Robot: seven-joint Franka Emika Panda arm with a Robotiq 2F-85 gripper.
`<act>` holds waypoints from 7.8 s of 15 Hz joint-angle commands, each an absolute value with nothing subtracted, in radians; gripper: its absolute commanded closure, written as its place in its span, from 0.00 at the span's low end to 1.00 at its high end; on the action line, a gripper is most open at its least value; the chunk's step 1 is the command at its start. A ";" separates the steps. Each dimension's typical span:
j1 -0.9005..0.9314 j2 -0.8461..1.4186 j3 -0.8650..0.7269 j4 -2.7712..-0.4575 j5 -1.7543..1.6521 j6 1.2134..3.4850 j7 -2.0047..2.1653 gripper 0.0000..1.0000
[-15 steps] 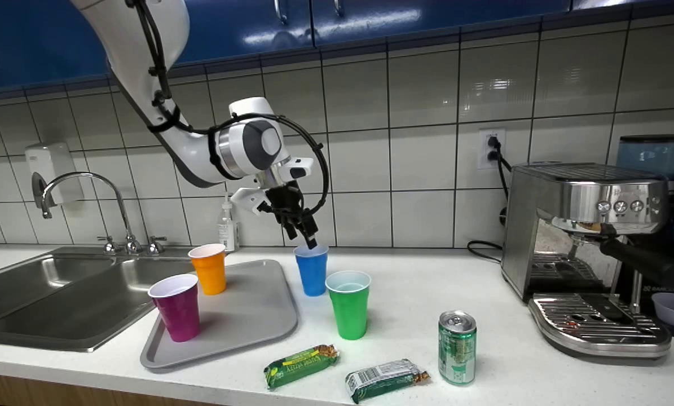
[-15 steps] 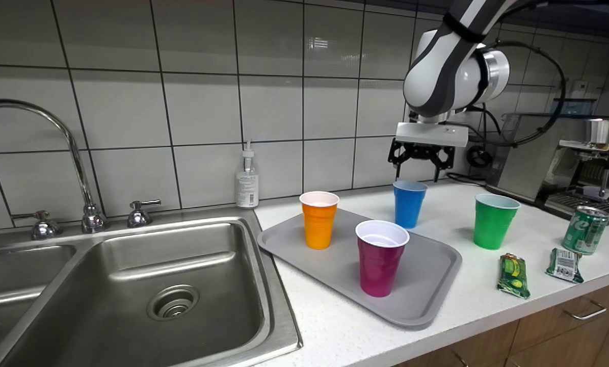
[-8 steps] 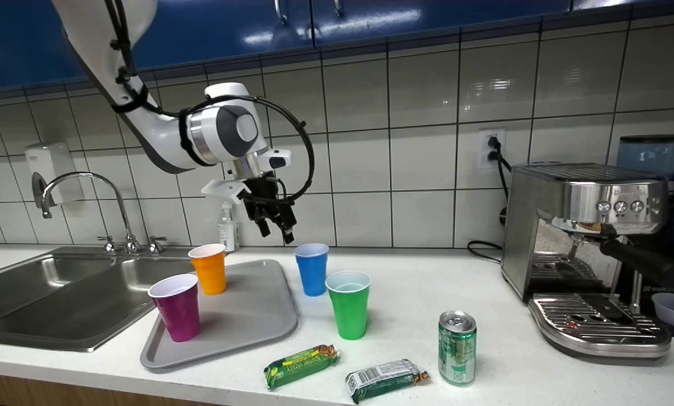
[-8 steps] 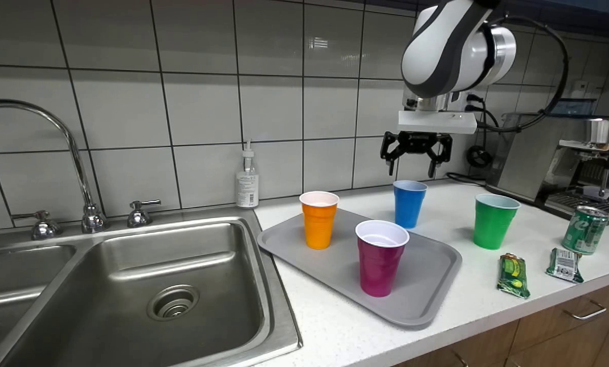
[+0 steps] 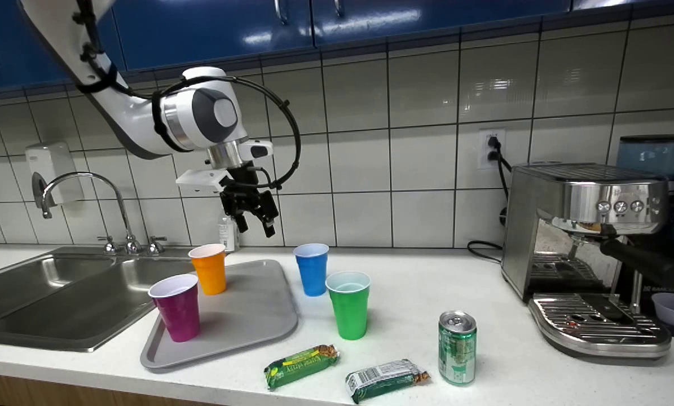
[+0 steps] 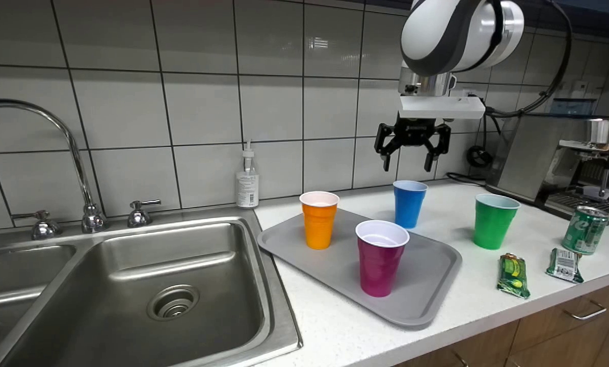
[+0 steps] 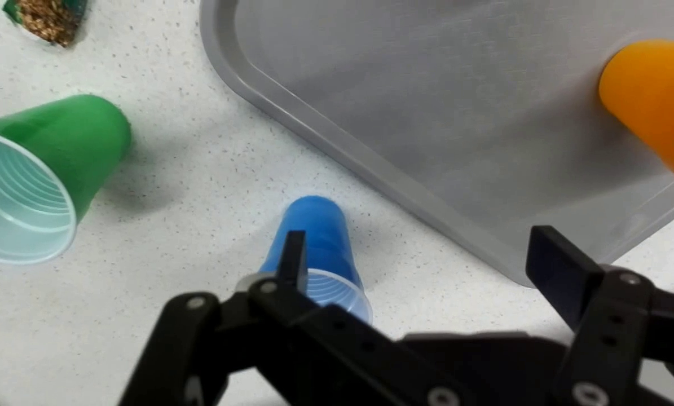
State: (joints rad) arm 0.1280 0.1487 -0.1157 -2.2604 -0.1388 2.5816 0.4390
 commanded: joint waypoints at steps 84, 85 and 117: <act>0.205 0.188 -0.064 -2.150 -0.139 2.685 0.516 0.99; 0.208 0.175 -0.066 -2.164 -0.160 2.683 0.543 0.99; 0.006 0.001 -0.083 -2.307 -0.236 2.638 0.535 0.99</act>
